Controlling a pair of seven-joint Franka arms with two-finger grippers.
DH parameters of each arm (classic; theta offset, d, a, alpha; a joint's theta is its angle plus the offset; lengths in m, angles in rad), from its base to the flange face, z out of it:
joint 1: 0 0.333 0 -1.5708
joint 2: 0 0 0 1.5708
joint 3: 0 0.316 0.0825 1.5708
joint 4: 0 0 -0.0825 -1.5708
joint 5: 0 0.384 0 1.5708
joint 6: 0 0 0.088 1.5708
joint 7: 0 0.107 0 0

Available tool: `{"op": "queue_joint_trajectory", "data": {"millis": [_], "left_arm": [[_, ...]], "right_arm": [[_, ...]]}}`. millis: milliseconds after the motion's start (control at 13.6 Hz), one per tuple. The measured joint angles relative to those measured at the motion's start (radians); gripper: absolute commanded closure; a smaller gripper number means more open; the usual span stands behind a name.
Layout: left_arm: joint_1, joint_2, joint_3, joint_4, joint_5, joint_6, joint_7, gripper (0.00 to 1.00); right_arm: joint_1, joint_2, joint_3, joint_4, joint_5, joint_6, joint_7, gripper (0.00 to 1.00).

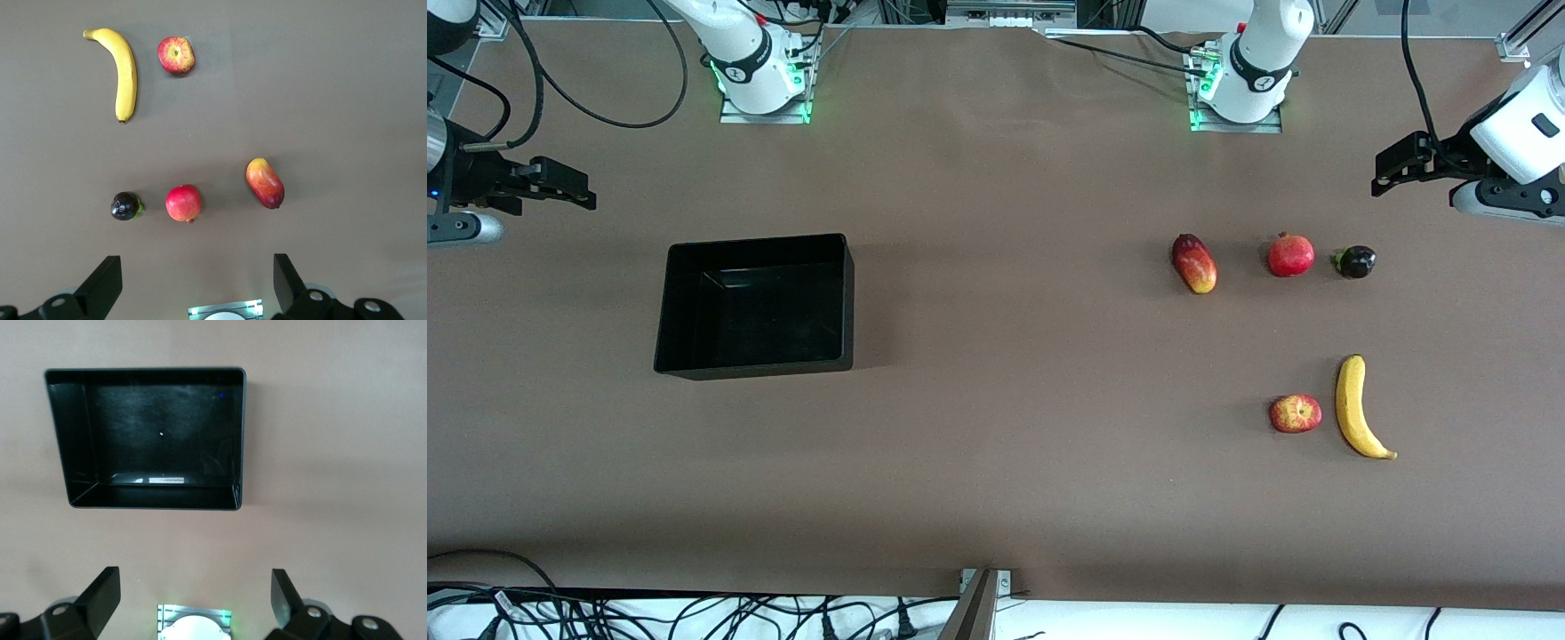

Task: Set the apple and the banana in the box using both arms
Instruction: 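Reach the right gripper to the box rim while the left gripper reaches the apple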

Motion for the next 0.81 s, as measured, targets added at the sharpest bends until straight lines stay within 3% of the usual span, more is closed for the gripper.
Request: {"op": "queue_joint_trajectory", "data": {"millis": [586, 806], "left_arm": [[-0.001, 0.002, 0.0, 0.0, 0.0, 0.0, 0.0, 0.0], [-0.001, 0.012, 0.0, 0.0, 0.0, 0.009, 0.0, 0.0]], "right_arm": [[-0.002, 0.01, -0.022, -0.294, 0.0, 0.338, 0.025, 0.0], [-0.002, 0.004, -0.022, -0.471, 0.0, 0.577, 0.023, 0.0]]}}
